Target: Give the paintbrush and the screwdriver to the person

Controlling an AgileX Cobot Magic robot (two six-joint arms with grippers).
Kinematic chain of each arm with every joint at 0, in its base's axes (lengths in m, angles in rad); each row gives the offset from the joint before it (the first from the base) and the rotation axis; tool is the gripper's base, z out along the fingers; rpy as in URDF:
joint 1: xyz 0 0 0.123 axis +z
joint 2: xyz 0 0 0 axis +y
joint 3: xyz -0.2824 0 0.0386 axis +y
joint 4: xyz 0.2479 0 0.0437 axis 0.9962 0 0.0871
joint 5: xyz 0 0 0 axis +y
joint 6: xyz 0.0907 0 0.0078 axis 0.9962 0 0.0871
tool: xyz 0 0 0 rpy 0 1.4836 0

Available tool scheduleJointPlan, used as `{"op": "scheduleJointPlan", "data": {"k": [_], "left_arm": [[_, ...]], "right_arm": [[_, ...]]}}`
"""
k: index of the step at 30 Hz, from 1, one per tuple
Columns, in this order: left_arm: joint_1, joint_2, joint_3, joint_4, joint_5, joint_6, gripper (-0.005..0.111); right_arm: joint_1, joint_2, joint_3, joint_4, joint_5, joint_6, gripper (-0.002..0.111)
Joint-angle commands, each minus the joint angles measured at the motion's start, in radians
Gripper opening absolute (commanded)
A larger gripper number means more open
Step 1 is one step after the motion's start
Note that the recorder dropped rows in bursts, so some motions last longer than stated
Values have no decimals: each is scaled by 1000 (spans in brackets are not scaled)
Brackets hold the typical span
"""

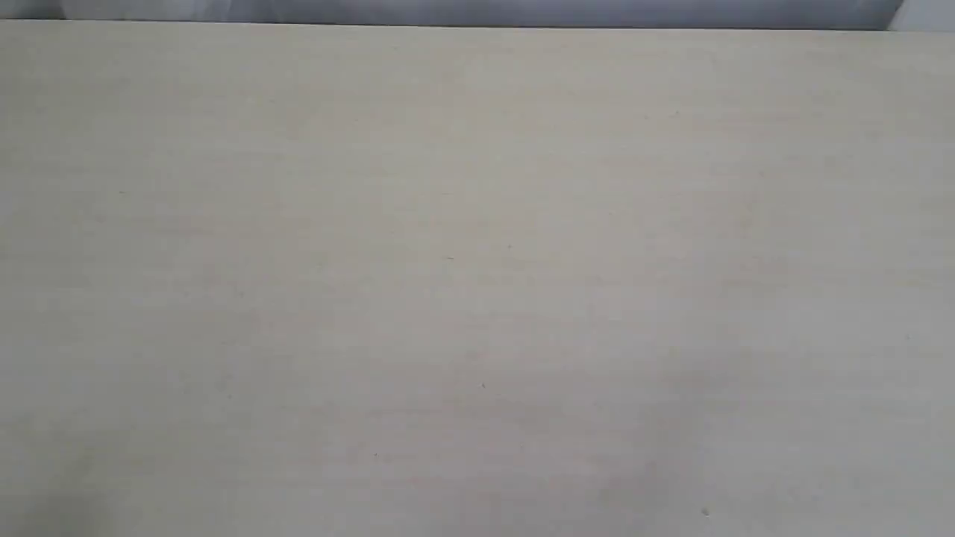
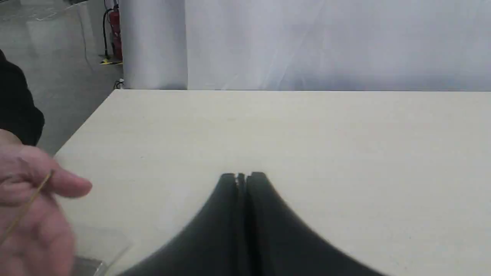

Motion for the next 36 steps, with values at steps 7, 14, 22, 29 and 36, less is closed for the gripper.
{"op": "scheduleJointPlan", "data": {"k": [7, 14, 22, 29, 36], "left_arm": [[-6, -2, 2, 2, -11, -2, 0], [-6, -2, 2, 2, -11, -2, 0], [-6, -2, 2, 2, -11, -2, 0], [-6, -2, 2, -5, -9, -2, 0], [-6, -2, 2, -5, -9, -2, 0]], "right_arm": [[-5, -306, 261, -486, 289, 448, 5], [-5, -397, 424, -574, 123, 501, 5], [-238, -635, 861, -614, -501, 693, 5], [-547, -933, 1254, -615, -774, 695, 5], [-727, -1175, 1517, -625, -915, 684, 5]]}}
